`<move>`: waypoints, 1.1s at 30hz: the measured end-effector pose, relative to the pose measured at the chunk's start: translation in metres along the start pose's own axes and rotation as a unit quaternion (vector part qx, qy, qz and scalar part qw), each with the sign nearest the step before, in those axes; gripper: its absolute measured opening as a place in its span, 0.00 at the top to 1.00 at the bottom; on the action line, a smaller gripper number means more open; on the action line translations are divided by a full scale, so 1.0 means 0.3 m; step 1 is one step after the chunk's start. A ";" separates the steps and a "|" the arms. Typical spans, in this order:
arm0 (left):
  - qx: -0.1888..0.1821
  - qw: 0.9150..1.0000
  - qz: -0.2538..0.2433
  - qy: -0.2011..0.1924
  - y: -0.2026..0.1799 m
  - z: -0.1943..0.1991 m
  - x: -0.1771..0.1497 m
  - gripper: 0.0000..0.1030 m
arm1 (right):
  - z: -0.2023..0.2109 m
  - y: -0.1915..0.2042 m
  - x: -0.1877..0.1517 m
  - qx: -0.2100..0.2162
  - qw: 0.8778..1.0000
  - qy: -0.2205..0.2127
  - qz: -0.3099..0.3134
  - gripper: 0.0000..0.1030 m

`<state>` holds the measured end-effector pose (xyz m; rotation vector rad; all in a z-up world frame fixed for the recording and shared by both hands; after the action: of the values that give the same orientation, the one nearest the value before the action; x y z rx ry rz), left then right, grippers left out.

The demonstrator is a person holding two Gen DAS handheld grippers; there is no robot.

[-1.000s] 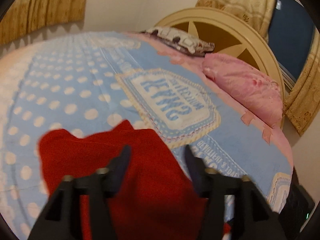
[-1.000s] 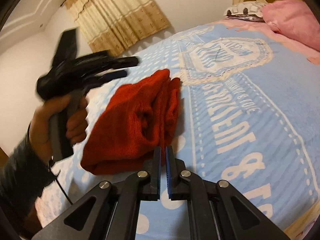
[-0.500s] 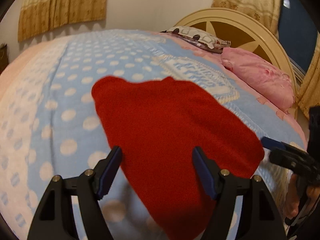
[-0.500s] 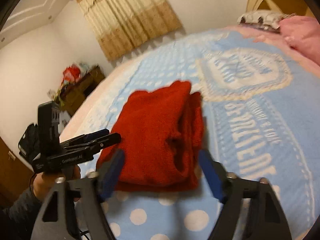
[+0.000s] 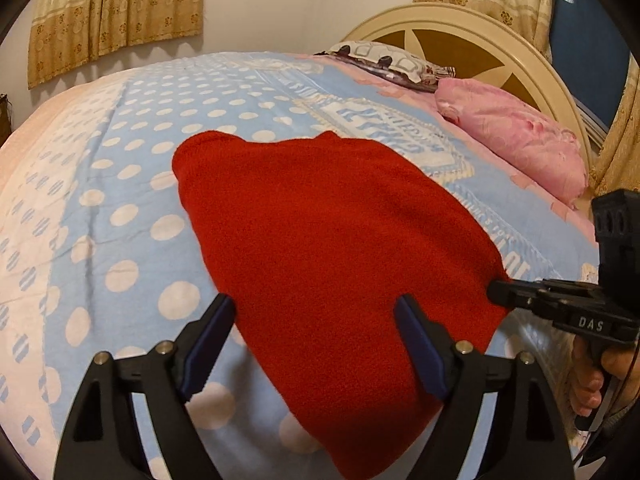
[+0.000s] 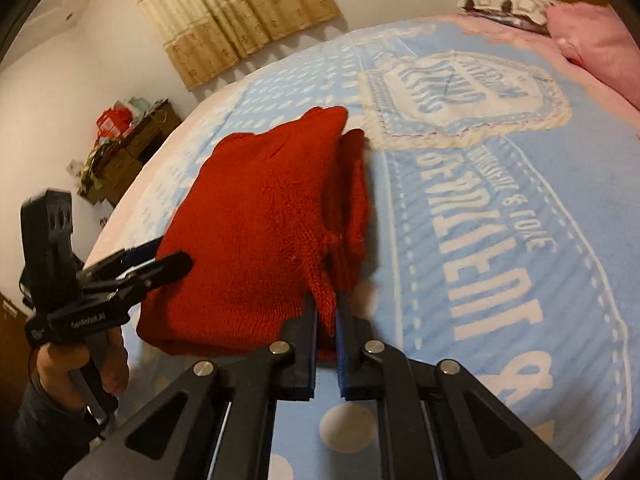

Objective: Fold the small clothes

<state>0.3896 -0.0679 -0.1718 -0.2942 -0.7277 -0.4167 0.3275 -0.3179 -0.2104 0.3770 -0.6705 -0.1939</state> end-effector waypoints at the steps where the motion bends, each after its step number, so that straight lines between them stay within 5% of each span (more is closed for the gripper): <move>1: 0.001 1.000 0.001 -0.002 0.000 -0.003 -0.002 0.15 | 0.003 0.004 0.004 0.002 1.000 -0.001 0.002 0.92; 3: 0.001 1.000 0.006 -0.004 0.004 -0.010 -0.005 0.13 | 0.016 0.013 0.012 0.009 1.000 -0.006 0.003 0.88; 5: -0.003 1.000 0.012 -0.006 0.010 -0.013 -0.006 0.13 | 0.030 0.016 0.027 -0.003 1.000 -0.014 0.003 0.56; 6: -0.003 1.000 0.015 -0.007 0.012 -0.015 -0.007 0.13 | 0.037 0.015 0.034 -0.002 1.000 -0.018 0.000 0.30; 7: -0.004 1.000 0.016 -0.007 0.013 -0.016 -0.008 0.12 | 0.048 0.015 0.043 0.006 1.000 -0.025 -0.005 0.28; 17: -0.016 0.999 0.036 -0.013 0.029 -0.031 -0.020 0.10 | -0.044 0.102 0.194 0.017 1.000 -0.015 0.015 0.31; 20: -0.016 0.999 0.036 -0.014 0.028 -0.032 -0.019 0.10 | -0.119 0.099 0.207 0.013 1.000 0.013 0.012 0.62; 22: -0.016 0.999 0.035 -0.014 0.026 -0.033 -0.019 0.10 | -0.150 0.093 0.203 0.022 0.999 0.028 0.007 0.72; 33: -0.021 1.000 0.017 -0.016 -0.012 -0.025 -0.024 0.08 | -0.070 0.078 0.167 -0.021 0.999 -0.011 0.036 0.82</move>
<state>0.3875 -0.0722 -0.1817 -0.3528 -0.7448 -0.3966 0.3808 -0.3054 -0.1878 0.3092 -0.6994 -0.1432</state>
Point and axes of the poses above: each gripper's, at about its wrist camera, not at the fingertips, and z roughly against the way its jaws point, y to its left, x to its top, the point moved 4 cm from there along -z, roughly the way its jaws point, and after that the axes turned 6 degrees about -z, right-handed, at the moved point
